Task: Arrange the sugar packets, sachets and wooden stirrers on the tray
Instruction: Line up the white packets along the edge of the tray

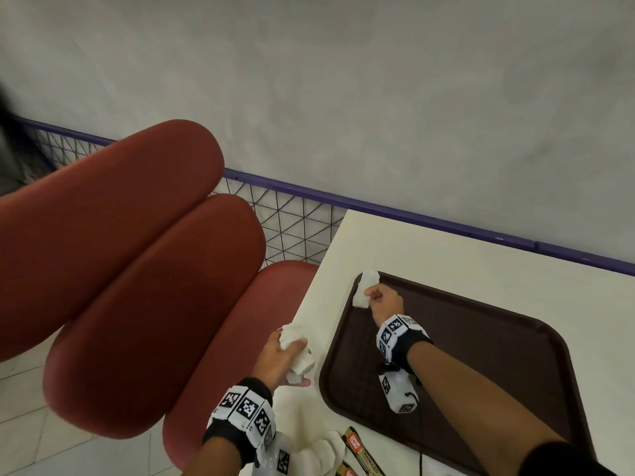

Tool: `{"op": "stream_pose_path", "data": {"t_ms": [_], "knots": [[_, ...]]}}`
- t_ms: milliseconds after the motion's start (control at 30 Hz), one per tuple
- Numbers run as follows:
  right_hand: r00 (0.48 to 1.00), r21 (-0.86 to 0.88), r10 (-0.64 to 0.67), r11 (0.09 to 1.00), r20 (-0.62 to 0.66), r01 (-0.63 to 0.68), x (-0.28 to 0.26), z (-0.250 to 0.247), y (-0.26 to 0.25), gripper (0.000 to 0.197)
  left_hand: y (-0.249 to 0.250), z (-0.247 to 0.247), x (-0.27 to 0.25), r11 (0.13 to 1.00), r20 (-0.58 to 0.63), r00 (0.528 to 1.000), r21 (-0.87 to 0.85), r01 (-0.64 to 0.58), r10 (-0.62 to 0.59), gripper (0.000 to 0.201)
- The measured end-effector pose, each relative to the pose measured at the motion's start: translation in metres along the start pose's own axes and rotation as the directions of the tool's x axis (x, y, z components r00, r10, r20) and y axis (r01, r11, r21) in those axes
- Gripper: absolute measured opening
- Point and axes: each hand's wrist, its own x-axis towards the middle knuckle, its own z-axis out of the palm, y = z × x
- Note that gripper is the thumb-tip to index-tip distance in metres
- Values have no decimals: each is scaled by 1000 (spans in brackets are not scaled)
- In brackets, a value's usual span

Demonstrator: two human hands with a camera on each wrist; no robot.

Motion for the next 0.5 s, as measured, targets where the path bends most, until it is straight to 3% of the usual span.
{"op": "stream_pose_path", "data": {"t_ms": [167,333,500], "knots": [[1000,-133,0,991,24,3,10,5,-1,30,0,-9,3,1000,-5,1000,0,5,-5,39],[977,-328,19,943,211,53,9,2,-9,36,5,-9,-2,999,42,999,-29,20,-19,29],[980,-322,10,945,199,56,1,-3,-12,40,11,-5,-8,1000,119,993,-8,9,-7,24]]}}
